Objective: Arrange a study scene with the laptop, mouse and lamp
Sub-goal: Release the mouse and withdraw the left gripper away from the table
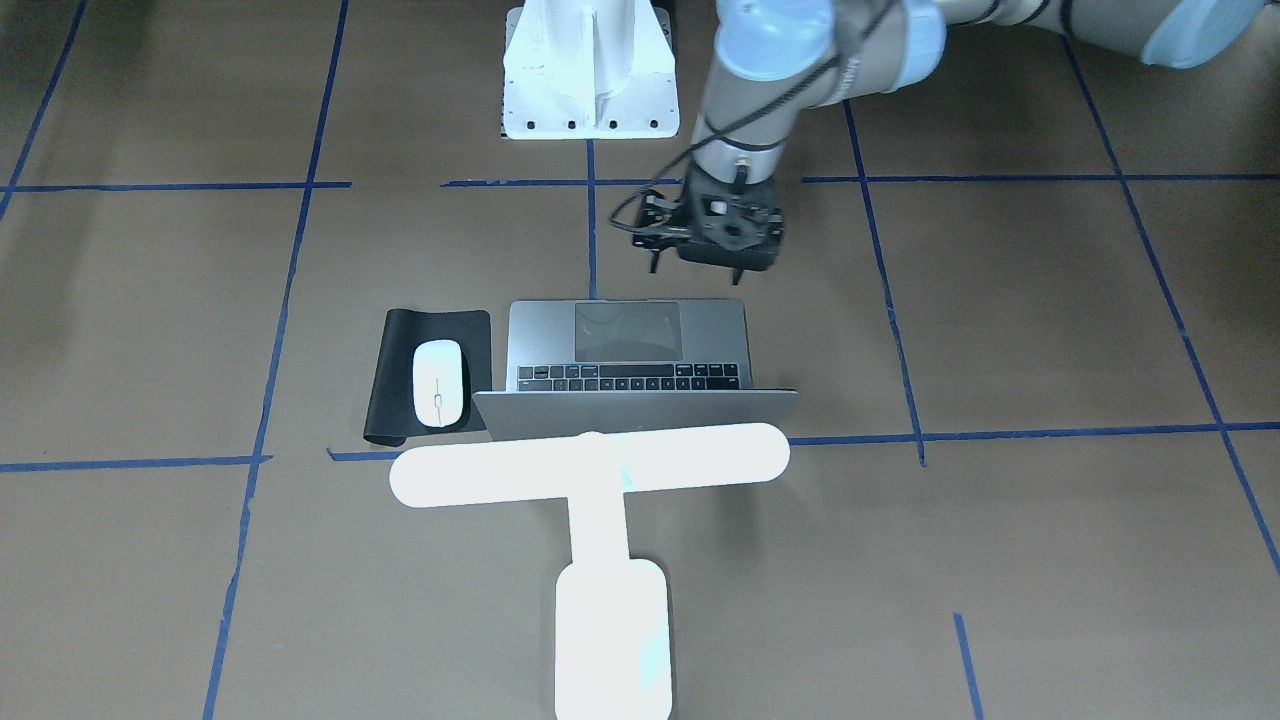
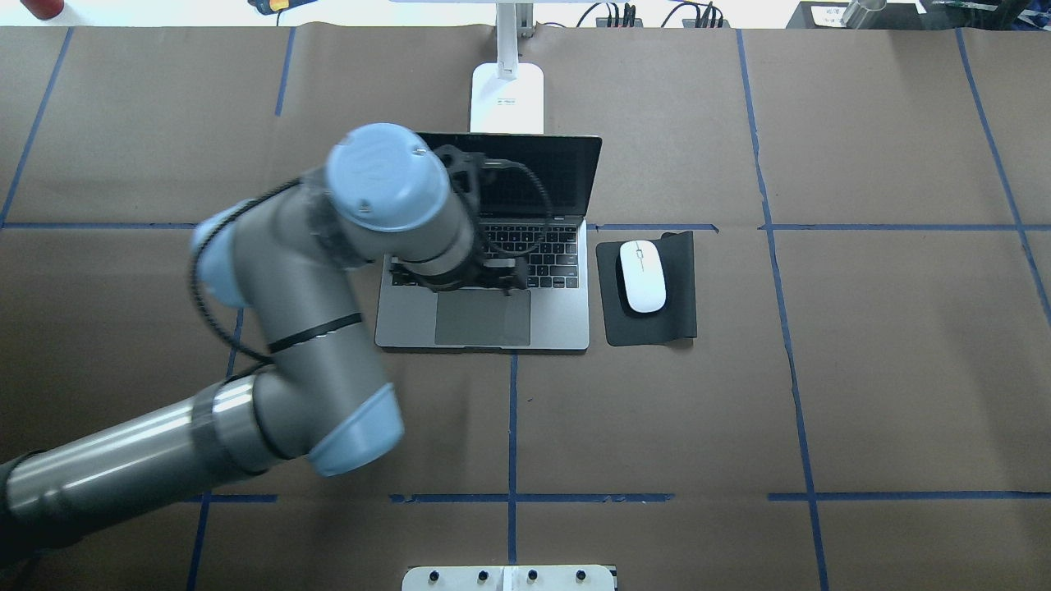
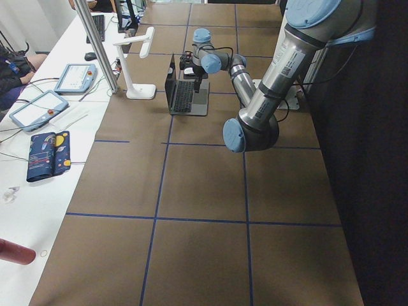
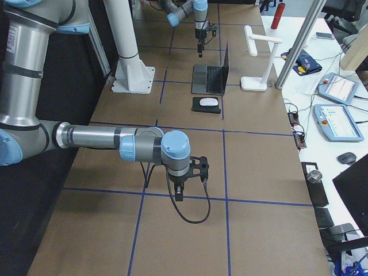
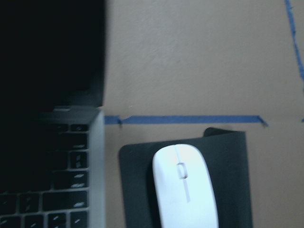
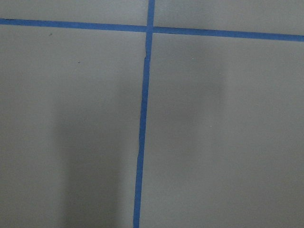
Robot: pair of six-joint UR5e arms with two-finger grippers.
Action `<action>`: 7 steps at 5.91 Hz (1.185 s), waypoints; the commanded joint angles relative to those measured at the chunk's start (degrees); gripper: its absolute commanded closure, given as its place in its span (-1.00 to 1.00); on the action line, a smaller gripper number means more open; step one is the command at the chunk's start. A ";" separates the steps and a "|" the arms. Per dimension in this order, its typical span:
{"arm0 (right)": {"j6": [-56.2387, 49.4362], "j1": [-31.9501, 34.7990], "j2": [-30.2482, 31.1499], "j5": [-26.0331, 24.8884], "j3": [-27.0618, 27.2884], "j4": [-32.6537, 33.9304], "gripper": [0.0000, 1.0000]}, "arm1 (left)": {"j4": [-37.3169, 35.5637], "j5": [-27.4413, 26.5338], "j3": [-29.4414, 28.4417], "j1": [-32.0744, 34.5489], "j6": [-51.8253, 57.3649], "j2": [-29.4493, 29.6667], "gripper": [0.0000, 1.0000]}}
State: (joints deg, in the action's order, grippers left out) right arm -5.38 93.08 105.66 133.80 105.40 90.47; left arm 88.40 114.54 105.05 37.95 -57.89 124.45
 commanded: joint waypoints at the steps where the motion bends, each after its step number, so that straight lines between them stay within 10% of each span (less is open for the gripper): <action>1: 0.46 0.43 0.08 -1.61 -1.16 -0.38 -1.00 | -0.60 5.34 4.88 7.03 7.84 -9.52 -1.00; 4: 0.64 0.26 -0.62 -0.92 -0.46 -0.38 -1.00 | -0.69 12.79 7.02 24.03 30.37 -24.38 -1.00; 7: 0.55 0.26 -0.98 0.85 -0.37 -0.38 -1.00 | -8.94 17.01 -2.95 42.76 57.89 -29.51 -1.00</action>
State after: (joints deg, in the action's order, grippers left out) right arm -4.83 93.34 104.93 134.58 104.89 90.09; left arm 81.02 129.54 106.63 74.40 -9.08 96.71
